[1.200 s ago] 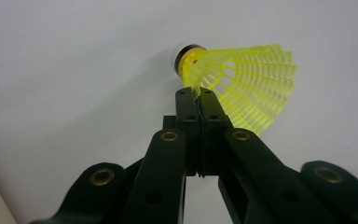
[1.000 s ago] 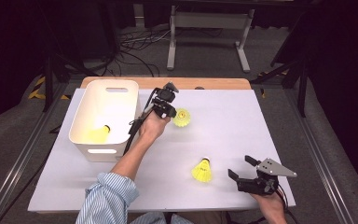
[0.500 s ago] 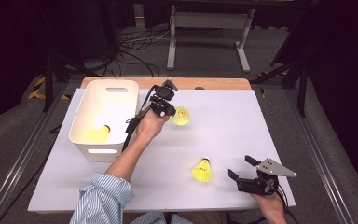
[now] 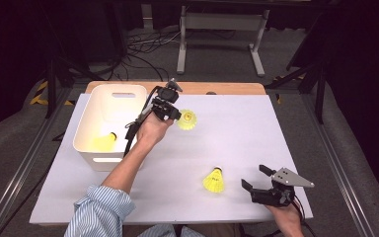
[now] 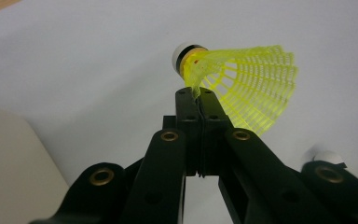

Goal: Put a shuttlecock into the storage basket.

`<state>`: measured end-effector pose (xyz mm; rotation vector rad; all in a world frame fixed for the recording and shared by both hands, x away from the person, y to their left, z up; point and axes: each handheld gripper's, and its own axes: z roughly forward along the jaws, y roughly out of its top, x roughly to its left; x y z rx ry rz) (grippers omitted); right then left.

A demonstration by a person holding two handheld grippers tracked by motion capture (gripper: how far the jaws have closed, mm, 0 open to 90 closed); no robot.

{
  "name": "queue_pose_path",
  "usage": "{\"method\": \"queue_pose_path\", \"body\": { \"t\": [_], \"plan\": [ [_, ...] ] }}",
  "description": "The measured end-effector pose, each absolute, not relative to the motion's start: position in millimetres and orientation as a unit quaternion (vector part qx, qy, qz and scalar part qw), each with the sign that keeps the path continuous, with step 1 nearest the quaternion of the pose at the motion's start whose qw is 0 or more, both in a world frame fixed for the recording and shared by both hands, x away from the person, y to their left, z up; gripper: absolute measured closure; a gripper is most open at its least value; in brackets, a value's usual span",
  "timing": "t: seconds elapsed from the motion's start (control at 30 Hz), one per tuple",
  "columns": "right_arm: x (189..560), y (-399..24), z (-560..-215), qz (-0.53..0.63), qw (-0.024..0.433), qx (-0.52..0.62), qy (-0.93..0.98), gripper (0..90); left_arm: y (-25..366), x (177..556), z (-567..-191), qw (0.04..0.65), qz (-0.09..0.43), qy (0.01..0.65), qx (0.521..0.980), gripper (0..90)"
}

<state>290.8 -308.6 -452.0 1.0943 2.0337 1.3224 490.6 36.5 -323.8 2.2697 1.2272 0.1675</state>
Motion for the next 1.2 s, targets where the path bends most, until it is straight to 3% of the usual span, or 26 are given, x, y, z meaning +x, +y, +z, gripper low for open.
{"method": "queue_pose_path", "body": {
  "t": [1.2],
  "plan": [
    [291, -308, -452, 0.482, 0.237, 0.4, 0.743, 13.1, 56, 482, -306, 0.269, 0.066, 0.445, 0.852, 89.5]
  ]
}}
